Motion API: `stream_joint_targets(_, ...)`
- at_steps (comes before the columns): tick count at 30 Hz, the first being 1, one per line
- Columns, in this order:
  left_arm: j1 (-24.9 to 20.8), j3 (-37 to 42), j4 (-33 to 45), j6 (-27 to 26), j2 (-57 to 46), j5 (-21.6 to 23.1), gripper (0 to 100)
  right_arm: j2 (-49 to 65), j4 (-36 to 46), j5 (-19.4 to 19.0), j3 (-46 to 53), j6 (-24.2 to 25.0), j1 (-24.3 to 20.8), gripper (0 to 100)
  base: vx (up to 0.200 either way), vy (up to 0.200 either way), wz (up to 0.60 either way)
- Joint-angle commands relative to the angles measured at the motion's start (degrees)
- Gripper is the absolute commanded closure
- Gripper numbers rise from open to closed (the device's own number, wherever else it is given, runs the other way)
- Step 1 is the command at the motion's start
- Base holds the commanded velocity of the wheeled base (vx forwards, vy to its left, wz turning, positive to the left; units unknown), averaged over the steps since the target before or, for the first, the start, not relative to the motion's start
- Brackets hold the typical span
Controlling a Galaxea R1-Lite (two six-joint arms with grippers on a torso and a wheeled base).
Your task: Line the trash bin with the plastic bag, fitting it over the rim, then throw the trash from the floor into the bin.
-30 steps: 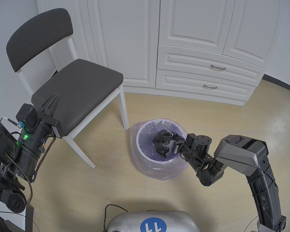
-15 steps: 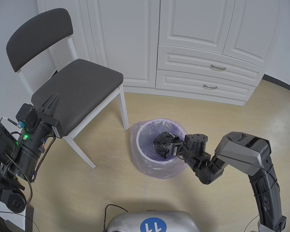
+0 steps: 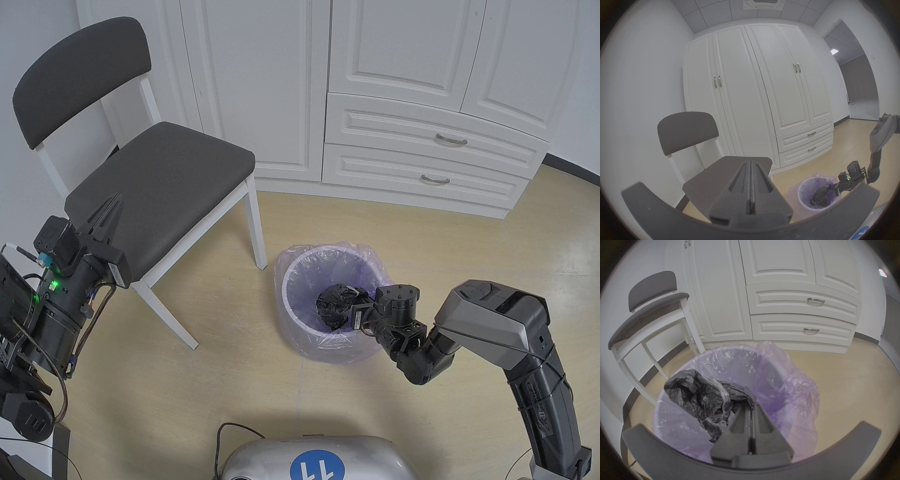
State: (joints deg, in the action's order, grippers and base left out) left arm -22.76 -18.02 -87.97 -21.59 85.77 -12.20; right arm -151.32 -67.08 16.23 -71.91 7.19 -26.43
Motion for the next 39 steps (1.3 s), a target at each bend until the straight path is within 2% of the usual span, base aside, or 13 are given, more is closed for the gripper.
stream_joint_targets(1,0.0,0.09,-0.01,-0.03,0.18,-0.01,100,-1.78,0.11,0.3,-1.12,0.01,-0.03,100,0.0,0.0,0.0)
stream_joint_targets(11,-0.88,0.44,-0.01,-0.12,1.06,-0.01,100,-3.81,-0.06,1.0,-4.2,0.28,-0.11,100,0.0,0.0,0.0)
stream_joint_targets(15,-0.88,0.44,-0.01,-0.12,1.06,-0.01,100,-3.72,-0.24,2.76,-4.99,0.28,-0.11,100,0.0,0.0,0.0)
stream_joint_targets(16,-0.88,0.44,-0.01,-0.12,1.06,-0.01,100,-3.37,-0.24,3.11,-4.9,0.28,-0.2,0,0.0,0.0,0.0)
stream_joint_targets(39,-1.5,0.62,-0.01,-0.03,1.85,-0.01,100,9.82,-1.56,3.29,2.83,0.54,-0.73,0,0.0,0.0,0.0)
